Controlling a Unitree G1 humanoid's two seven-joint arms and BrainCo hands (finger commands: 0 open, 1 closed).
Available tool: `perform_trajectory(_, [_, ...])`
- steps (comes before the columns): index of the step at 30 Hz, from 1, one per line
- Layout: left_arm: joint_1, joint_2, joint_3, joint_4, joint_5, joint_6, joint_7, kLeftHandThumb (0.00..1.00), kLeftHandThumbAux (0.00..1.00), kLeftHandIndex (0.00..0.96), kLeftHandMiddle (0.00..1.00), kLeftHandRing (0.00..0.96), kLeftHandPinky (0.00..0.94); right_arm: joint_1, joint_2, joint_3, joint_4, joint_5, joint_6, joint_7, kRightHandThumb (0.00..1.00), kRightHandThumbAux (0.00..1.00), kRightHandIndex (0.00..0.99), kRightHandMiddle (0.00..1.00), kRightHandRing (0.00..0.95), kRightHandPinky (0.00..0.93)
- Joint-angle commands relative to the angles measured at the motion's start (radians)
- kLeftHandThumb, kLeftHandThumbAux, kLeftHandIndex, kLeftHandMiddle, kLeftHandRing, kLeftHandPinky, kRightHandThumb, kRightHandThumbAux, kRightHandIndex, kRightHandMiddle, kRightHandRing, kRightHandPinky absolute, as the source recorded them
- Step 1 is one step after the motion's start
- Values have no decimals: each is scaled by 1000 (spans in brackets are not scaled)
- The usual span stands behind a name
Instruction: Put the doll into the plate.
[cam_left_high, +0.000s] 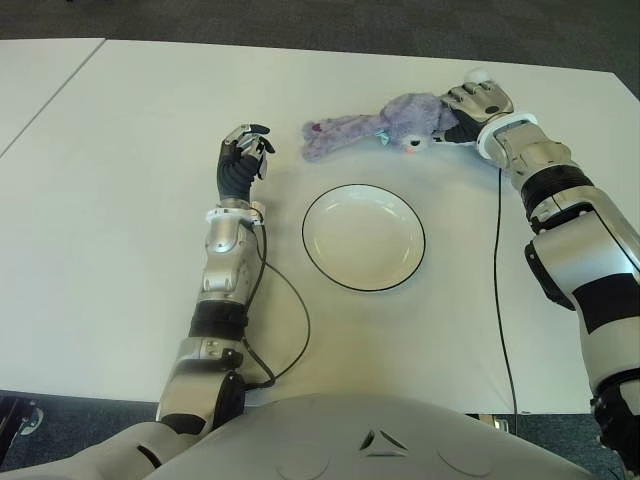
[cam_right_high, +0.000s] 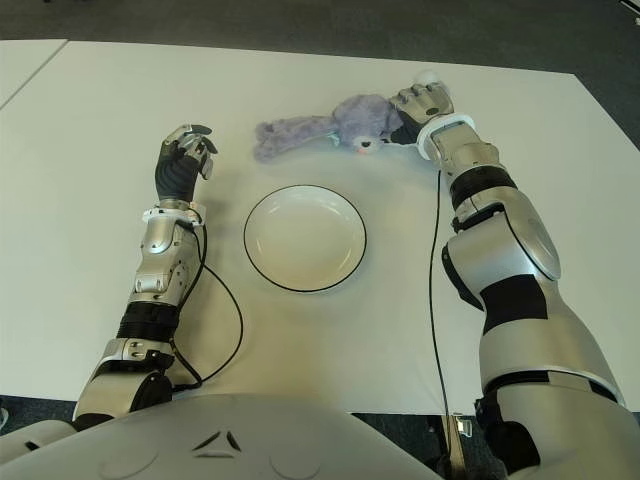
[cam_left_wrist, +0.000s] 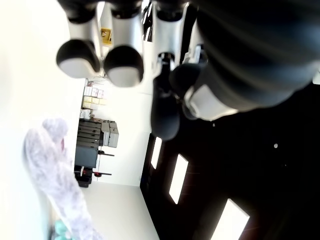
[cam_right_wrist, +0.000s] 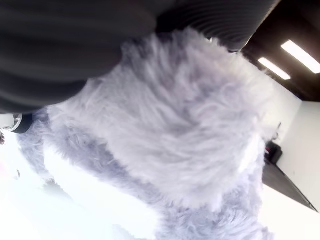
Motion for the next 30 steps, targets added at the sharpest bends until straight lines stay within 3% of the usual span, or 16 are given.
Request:
perform_trajectory(1, [151, -17, 18, 51, -11, 11, -7, 710, 705, 441, 888, 894, 873, 87, 24, 4, 54, 34, 14, 54, 421, 162, 0, 0, 0, 0])
perform_trajectory(14, [165, -11, 19, 20, 11, 19, 6, 709, 706, 441, 887, 892, 870, 106, 41, -10, 41, 107, 29, 118, 414, 175, 0, 0, 0, 0])
perform_trajectory(16, [167, -11, 19, 17, 11, 20, 5, 709, 706, 441, 888, 892, 869, 110, 38, -13, 37, 117, 21, 108, 415, 190, 0, 0, 0, 43])
perform_trajectory(17, [168, -11, 19, 16, 11, 21, 6, 709, 705, 441, 888, 891, 869, 117, 35, -13, 33, 119, 14, 82, 450, 222, 0, 9, 42, 134])
perform_trajectory(18, [168, -11, 19, 15, 12, 22, 6, 709, 706, 441, 888, 890, 869, 122, 32, -12, 31, 120, 9, 62, 527, 264, 26, 76, 165, 269])
perform_trajectory(19, [169, -11, 19, 15, 12, 23, 6, 709, 706, 441, 888, 890, 869, 128, 27, -9, 30, 119, 7, 37, 555, 279, 36, 100, 210, 318])
perform_trajectory(21, [168, -10, 19, 14, 13, 26, 7, 709, 706, 442, 887, 890, 868, 136, 22, -1, 30, 113, 13, -4, 677, 344, 125, 199, 359, 458])
perform_trajectory(24, [168, -9, 19, 13, 14, 27, 7, 709, 706, 441, 887, 890, 867, 146, 21, 5, 32, 108, 26, -61, 877, 438, 280, 306, 485, 541])
perform_trajectory(27, [169, -10, 18, 13, 16, 28, 8, 708, 706, 441, 888, 890, 867, 156, 22, -1, 34, 115, 32, -116, 960, 616, 436, 391, 411, 475])
perform_trajectory(30, [168, -10, 19, 13, 17, 28, 7, 708, 706, 441, 888, 891, 867, 162, 23, -7, 35, 123, 30, -151, 986, 656, 546, 397, 439, 463])
